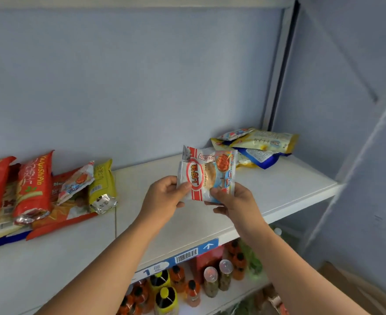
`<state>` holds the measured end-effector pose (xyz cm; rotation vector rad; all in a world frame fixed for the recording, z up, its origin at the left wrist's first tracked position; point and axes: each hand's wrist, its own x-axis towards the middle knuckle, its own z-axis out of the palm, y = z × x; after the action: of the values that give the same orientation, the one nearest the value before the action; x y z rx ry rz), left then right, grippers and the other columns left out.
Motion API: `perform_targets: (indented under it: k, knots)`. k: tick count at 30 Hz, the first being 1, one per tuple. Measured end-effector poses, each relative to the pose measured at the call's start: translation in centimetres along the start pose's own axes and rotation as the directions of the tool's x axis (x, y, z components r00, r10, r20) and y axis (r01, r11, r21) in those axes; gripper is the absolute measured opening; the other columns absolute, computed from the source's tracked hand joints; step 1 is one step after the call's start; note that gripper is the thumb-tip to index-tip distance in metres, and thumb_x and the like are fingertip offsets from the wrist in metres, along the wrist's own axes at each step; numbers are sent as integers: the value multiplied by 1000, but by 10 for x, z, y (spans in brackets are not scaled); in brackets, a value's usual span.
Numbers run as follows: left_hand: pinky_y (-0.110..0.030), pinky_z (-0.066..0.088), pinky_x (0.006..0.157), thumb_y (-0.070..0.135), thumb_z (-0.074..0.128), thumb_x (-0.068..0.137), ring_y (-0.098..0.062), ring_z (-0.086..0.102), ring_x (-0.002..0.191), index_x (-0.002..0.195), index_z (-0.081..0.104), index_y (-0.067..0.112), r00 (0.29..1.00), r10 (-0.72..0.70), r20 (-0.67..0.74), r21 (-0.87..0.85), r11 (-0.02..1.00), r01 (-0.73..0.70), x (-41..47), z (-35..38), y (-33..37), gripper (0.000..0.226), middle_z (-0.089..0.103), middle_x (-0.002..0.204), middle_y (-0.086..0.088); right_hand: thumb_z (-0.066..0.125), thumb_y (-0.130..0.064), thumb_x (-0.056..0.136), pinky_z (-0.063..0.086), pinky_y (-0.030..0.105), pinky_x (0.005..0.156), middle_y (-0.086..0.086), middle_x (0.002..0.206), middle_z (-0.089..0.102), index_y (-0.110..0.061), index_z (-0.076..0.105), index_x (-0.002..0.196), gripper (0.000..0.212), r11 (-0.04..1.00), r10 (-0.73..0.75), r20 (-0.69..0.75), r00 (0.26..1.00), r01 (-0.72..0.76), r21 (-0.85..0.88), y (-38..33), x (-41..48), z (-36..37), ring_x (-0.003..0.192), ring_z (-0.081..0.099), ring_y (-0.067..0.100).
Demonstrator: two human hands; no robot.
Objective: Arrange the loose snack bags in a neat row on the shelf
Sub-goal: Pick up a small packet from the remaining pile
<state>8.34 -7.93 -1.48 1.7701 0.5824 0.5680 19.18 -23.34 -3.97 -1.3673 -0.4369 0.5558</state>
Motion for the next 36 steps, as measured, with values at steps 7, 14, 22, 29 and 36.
perform_targets:
  k: [7,14,22,29,36]
  knots:
    - [-31,63,73,27,70,94,-7,74,80,101,73,19,944,-8,329,13,1000,4,-1,137,2,11,80,89,5,73,-14,94,58,38,73,13,108,79,-10,69,118,25,1000,8,-319,948,-5,13,19,-49,-132,91,76,30]
    - [-39,60,87,33,71,91,-13,71,98,104,69,31,826,-130,548,176,984,38,-33,256,-49,13,75,102,6,62,-12,101,58,32,69,4,100,80,-19,68,109,13,984,176,-592,786,-144,102,84,-126,-239,86,77,20]
    - [-42,57,95,37,69,90,-10,69,102,106,71,32,713,-272,646,359,933,30,-48,301,-113,17,74,104,9,63,-11,100,57,22,56,9,106,77,-9,64,119,20,900,422,-718,554,-354,256,174,-175,-298,79,77,15]
    - [-37,56,94,34,67,93,-11,67,103,115,71,24,674,-294,678,419,907,-27,-37,304,-127,25,73,107,7,75,-39,92,57,32,77,15,138,63,-3,45,149,74,692,602,-744,290,-654,305,235,-175,-297,104,70,25]
    - [-13,45,80,30,63,95,-3,63,103,118,68,23,668,-158,727,370,910,-187,-18,294,-96,25,68,108,13,68,-50,90,56,42,100,8,123,73,-9,67,132,58,684,470,-798,377,-727,59,209,-163,-288,113,69,25]
